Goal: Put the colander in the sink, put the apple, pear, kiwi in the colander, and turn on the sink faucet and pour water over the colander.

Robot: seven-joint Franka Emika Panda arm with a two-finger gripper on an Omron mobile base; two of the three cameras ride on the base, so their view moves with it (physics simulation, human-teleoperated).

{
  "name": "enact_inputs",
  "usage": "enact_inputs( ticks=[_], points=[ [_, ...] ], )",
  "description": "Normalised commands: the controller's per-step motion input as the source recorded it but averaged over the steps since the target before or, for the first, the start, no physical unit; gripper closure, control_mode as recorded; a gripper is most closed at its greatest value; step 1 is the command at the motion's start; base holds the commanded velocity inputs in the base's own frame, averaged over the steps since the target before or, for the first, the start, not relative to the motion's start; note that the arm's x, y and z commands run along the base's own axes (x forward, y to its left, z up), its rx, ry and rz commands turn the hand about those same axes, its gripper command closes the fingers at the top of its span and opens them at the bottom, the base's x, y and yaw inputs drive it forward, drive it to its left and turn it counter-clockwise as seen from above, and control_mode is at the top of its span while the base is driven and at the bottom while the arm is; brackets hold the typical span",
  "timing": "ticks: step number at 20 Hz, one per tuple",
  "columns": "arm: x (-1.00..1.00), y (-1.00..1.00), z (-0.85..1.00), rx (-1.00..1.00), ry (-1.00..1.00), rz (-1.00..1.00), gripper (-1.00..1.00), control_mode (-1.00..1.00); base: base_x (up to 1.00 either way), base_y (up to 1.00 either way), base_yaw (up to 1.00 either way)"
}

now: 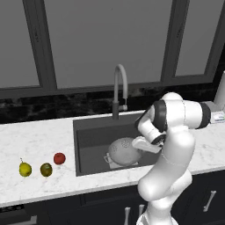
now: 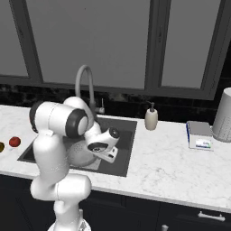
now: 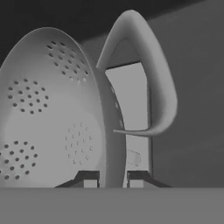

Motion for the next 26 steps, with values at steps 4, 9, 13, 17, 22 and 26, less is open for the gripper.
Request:
enact_inputs(
  ticks=[4, 9, 13, 17, 22, 26],
  points=[
    [0.59, 0.01, -0.49, 0.02, 0.0, 0.06, 1.0, -1.0, 0.0, 0.0, 0.0],
    [0.63, 0.04, -0.51, 0.01, 0.0, 0.03, 1.0, -1.0, 0.0, 0.0, 0.0],
    [0.46, 0.0, -0.4, 0.01, 0.0, 0.0, 1.0, -1.0, 0.0, 0.0, 0.0],
    [0.03, 0.05, -0.03, 0.03, -0.05, 0.0, -1.0, -1.0, 0.0, 0.0, 0.0],
    [0.0, 0.06, 0.06, 0.01, -0.03, 0.0, -1.0, -1.0, 0.0, 0.0, 0.0],
    [0.0, 0.06, 0.34, 0.0, 0.0, 0.0, -1.0, -1.0, 0.0, 0.0, 0.0]
  ],
)
